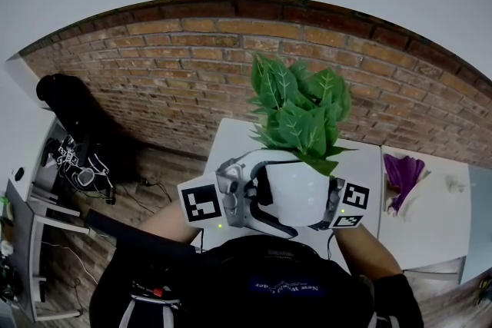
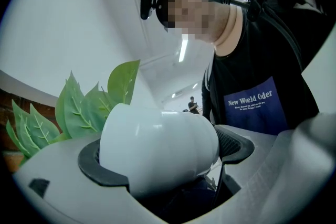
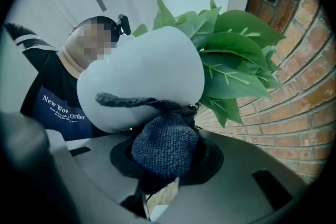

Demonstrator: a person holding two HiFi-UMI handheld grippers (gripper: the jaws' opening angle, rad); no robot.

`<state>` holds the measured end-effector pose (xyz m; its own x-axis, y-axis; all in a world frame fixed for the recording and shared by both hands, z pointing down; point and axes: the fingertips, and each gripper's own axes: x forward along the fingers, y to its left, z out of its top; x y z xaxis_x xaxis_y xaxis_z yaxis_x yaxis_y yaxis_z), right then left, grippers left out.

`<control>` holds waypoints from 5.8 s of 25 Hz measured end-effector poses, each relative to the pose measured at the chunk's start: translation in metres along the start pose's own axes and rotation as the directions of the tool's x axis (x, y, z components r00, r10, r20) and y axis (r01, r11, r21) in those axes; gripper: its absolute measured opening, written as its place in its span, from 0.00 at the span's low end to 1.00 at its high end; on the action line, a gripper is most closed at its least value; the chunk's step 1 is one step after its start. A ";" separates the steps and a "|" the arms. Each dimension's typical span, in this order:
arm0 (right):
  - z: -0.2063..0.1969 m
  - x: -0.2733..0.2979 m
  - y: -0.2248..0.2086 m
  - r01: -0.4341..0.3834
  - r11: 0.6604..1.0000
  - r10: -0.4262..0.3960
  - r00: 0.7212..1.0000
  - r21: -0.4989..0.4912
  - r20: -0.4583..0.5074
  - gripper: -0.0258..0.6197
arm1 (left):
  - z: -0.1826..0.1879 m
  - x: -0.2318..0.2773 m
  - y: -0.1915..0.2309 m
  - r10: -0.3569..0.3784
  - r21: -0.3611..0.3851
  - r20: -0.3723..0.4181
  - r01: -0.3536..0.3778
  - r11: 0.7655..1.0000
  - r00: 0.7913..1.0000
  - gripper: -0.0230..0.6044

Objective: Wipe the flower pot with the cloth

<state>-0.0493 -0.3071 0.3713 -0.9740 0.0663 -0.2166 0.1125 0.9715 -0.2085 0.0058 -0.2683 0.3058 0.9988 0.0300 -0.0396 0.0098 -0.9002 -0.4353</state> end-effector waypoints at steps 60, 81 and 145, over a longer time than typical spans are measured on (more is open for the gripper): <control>0.048 -0.027 -0.002 0.016 0.571 -0.610 0.677 -0.821 -0.411 0.20 | -0.117 0.012 0.009 0.090 -0.058 -0.557 -0.147 0.987 0.825 0.88; 0.038 -0.005 0.008 0.005 0.567 -0.590 0.700 -0.824 -0.402 0.20 | -0.124 0.008 0.019 0.149 -0.007 -0.586 -0.189 0.982 0.796 0.87; 0.012 -0.060 -0.035 0.319 0.948 -0.315 0.932 -0.008 -0.180 0.20 | -0.004 0.007 0.005 0.078 -0.040 -0.092 -0.082 0.996 0.993 0.87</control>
<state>0.0078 -0.3479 0.3803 -0.9785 -0.2033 0.0351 -0.2054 0.9437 -0.2594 0.0128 -0.2744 0.3071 0.9967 -0.0802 0.0093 -0.0700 -0.9163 -0.3942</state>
